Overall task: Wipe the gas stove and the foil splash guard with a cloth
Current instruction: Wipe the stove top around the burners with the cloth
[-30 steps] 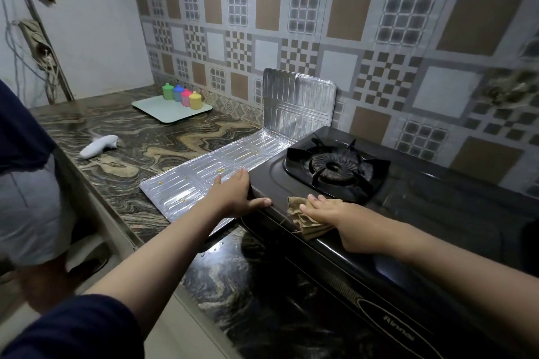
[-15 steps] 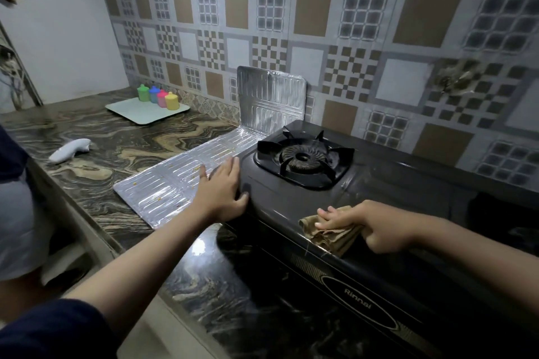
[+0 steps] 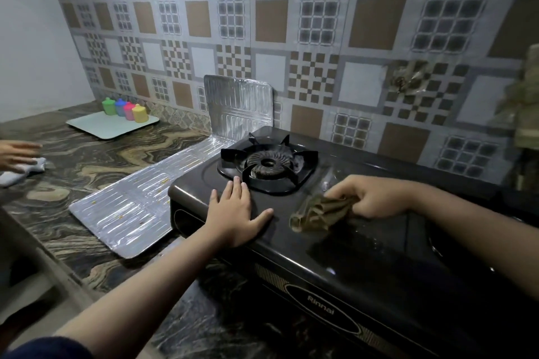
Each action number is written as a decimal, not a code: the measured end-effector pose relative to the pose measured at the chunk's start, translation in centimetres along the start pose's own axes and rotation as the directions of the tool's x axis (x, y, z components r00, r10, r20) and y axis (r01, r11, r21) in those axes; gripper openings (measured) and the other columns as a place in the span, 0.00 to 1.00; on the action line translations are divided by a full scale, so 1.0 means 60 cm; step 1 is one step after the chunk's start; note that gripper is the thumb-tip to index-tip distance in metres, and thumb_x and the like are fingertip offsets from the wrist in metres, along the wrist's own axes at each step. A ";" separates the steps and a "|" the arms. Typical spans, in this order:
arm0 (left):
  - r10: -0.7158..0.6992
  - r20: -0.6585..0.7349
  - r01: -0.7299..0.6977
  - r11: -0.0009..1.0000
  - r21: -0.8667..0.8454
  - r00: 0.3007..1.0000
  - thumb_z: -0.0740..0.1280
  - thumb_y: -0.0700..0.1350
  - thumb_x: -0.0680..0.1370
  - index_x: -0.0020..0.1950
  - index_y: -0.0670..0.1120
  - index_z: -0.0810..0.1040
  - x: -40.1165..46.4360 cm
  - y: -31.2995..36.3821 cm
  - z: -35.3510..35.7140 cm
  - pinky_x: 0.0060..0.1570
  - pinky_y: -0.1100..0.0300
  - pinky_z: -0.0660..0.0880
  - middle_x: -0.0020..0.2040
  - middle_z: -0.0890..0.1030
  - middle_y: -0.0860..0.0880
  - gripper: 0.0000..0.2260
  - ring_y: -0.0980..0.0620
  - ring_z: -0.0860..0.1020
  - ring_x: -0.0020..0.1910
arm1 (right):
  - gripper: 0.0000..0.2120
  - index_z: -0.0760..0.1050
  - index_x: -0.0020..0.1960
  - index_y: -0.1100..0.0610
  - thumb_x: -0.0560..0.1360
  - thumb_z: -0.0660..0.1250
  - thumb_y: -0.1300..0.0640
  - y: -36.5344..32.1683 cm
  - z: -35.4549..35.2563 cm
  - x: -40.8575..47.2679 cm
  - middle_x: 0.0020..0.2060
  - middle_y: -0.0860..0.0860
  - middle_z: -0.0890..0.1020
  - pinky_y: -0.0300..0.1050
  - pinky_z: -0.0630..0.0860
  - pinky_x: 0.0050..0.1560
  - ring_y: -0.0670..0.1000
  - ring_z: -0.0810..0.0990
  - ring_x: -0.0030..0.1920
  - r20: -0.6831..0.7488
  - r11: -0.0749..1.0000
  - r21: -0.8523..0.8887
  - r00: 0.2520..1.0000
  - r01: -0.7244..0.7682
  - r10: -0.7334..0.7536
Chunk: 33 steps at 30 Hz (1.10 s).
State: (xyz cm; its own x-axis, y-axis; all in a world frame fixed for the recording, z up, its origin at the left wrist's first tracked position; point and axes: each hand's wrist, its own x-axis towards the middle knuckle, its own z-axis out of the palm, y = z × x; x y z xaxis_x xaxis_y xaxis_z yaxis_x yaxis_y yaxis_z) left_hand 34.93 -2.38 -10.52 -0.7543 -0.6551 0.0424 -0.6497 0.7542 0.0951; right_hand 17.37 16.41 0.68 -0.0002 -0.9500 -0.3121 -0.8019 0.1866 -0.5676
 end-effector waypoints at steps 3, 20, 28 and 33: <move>-0.001 -0.021 0.001 1.000 0.006 1.000 0.40 0.72 0.68 0.78 0.40 0.47 0.001 0.002 0.002 0.74 0.43 0.46 0.79 0.45 0.43 0.48 0.46 0.45 0.78 | 0.22 0.80 0.56 0.54 0.71 0.60 0.73 0.018 -0.046 0.017 0.50 0.54 0.84 0.51 0.79 0.54 0.54 0.82 0.52 -0.204 0.993 0.101 0.976 -0.059 0.078; -0.004 -0.070 0.005 1.000 0.021 0.998 0.33 0.72 0.63 0.79 0.42 0.48 0.004 0.008 0.001 0.74 0.44 0.47 0.79 0.45 0.43 0.52 0.47 0.46 0.78 | 0.33 0.58 0.76 0.57 0.71 0.58 0.66 0.150 -0.082 0.218 0.74 0.56 0.63 0.56 0.62 0.72 0.59 0.63 0.73 -0.462 0.765 -0.154 0.730 -0.625 0.504; -0.002 -0.056 0.001 1.000 -0.015 0.998 0.39 0.73 0.69 0.78 0.40 0.49 0.002 0.008 0.006 0.73 0.42 0.47 0.79 0.46 0.41 0.48 0.45 0.46 0.78 | 0.36 0.51 0.77 0.57 0.72 0.58 0.66 0.121 -0.044 0.200 0.75 0.57 0.59 0.58 0.59 0.73 0.60 0.58 0.75 -0.468 0.752 -0.158 0.719 -0.640 0.514; 0.009 -0.076 -0.014 0.998 -0.066 0.997 0.50 0.69 0.75 0.78 0.38 0.50 0.002 0.009 0.005 0.73 0.41 0.47 0.79 0.47 0.39 0.42 0.44 0.47 0.78 | 0.34 0.51 0.77 0.54 0.75 0.56 0.69 0.075 -0.007 0.179 0.78 0.55 0.51 0.58 0.54 0.75 0.58 0.51 0.77 -0.479 0.743 -0.176 0.716 -0.645 0.508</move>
State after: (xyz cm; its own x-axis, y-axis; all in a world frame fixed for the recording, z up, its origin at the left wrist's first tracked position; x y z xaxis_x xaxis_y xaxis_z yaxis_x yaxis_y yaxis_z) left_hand 34.46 -2.00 -10.75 -0.7507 -0.6499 0.1186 -0.6315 0.7586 0.1601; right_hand 13.52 6.96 -4.90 -0.6934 -0.7053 -0.1471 -0.7014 0.7076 -0.0864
